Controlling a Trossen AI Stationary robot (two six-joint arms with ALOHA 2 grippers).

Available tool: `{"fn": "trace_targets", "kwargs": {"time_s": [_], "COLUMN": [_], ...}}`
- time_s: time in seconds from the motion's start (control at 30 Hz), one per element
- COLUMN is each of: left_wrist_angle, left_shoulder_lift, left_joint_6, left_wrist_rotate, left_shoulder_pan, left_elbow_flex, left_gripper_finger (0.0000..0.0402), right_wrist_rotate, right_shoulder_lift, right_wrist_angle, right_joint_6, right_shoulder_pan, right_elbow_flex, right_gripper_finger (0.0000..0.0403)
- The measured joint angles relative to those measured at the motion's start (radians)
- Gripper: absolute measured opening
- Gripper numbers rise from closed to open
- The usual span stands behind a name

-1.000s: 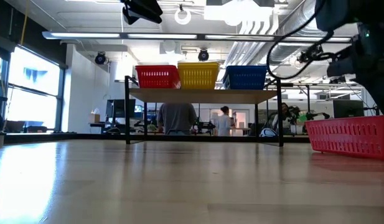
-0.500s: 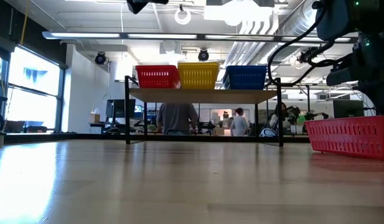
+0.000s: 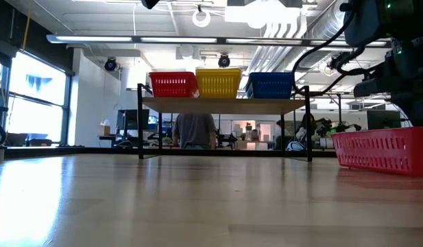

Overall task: Stack baskets on shelf by color
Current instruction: Stack the red bin on the stacked red bins on the shelf

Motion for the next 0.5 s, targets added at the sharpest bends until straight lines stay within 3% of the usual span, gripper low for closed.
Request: {"fn": "trace_targets", "kwargs": {"time_s": [0.27, 0.5], "left_wrist_angle": [-0.001, -0.001], "left_shoulder_lift": [0.000, 0.000], "left_joint_6": [0.026, 0.056], "left_wrist_rotate": [0.000, 0.000], "left_shoulder_pan": [-0.024, -0.024], "left_elbow_flex": [0.000, 0.000], "left_gripper_finger": [0.0117, 0.0117], "right_wrist_rotate": [-0.026, -0.015], "right_shoulder_lift": [0.080, 0.090], "right_wrist_angle": [0.079, 0.127], "right_joint_6": [-0.001, 0.023], "right_shoulder_pan": [0.000, 0.000], "right_elbow_flex": [0.000, 0.042], "right_gripper_finger": [0.0039, 0.0005]}}
